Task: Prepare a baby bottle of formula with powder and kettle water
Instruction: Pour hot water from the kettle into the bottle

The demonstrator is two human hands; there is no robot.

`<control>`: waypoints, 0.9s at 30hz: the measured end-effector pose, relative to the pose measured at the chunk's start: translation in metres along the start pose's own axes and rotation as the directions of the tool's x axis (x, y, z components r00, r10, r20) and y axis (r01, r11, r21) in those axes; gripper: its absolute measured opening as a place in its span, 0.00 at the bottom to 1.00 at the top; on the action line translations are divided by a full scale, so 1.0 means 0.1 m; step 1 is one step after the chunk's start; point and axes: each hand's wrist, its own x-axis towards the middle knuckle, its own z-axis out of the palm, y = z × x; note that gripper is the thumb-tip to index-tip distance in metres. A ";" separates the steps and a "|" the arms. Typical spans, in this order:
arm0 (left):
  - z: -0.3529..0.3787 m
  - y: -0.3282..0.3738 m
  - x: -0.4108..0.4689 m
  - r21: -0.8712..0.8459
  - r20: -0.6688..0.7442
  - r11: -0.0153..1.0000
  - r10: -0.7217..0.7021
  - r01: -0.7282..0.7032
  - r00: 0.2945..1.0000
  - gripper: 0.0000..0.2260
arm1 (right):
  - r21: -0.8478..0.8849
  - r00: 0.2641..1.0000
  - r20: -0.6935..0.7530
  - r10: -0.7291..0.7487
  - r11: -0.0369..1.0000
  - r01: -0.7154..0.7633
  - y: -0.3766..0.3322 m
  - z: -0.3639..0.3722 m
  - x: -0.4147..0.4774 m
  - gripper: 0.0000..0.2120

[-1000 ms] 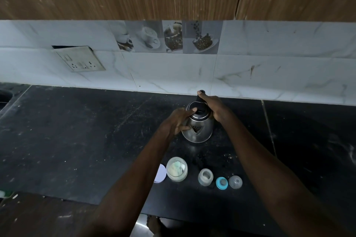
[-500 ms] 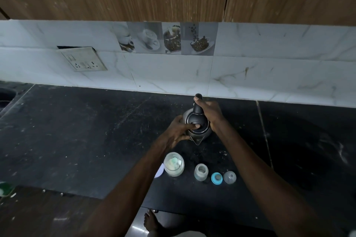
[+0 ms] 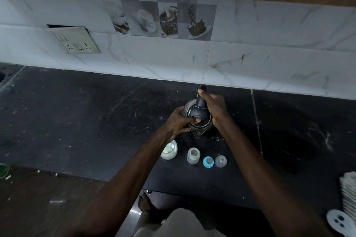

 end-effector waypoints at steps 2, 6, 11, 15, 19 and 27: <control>0.02 -0.03 -0.02 -0.003 0.011 1.000 -0.005 0.005 1.000 0.36 | 0.007 1.000 -0.019 0.007 1.000 -0.007 0.04 -0.02 -0.02 0.25; 0.04 -0.07 -0.07 0.000 0.015 1.000 -0.018 0.018 1.000 0.38 | 0.034 0.999 -0.027 0.026 0.999 -0.025 0.11 -0.06 -0.06 0.23; 0.04 -0.12 -0.13 -0.013 0.021 1.000 -0.009 0.009 1.000 0.42 | 0.047 0.999 -0.037 0.026 0.999 -0.024 0.20 -0.06 -0.11 0.26; 0.03 -0.16 -0.17 -0.028 0.024 1.000 -0.004 0.005 1.000 0.43 | 0.030 0.999 -0.041 0.018 0.999 -0.017 0.26 -0.05 -0.14 0.32; 0.04 -0.18 -0.23 -0.045 0.023 0.999 -0.006 0.007 1.000 0.41 | -0.003 0.999 -0.040 -0.019 1.000 0.019 0.31 -0.06 -0.19 0.32; 0.02 -0.24 -0.26 -0.075 0.016 0.997 -0.005 0.006 1.000 0.41 | -0.023 0.998 -0.030 -0.054 0.998 0.053 0.34 -0.03 -0.29 0.23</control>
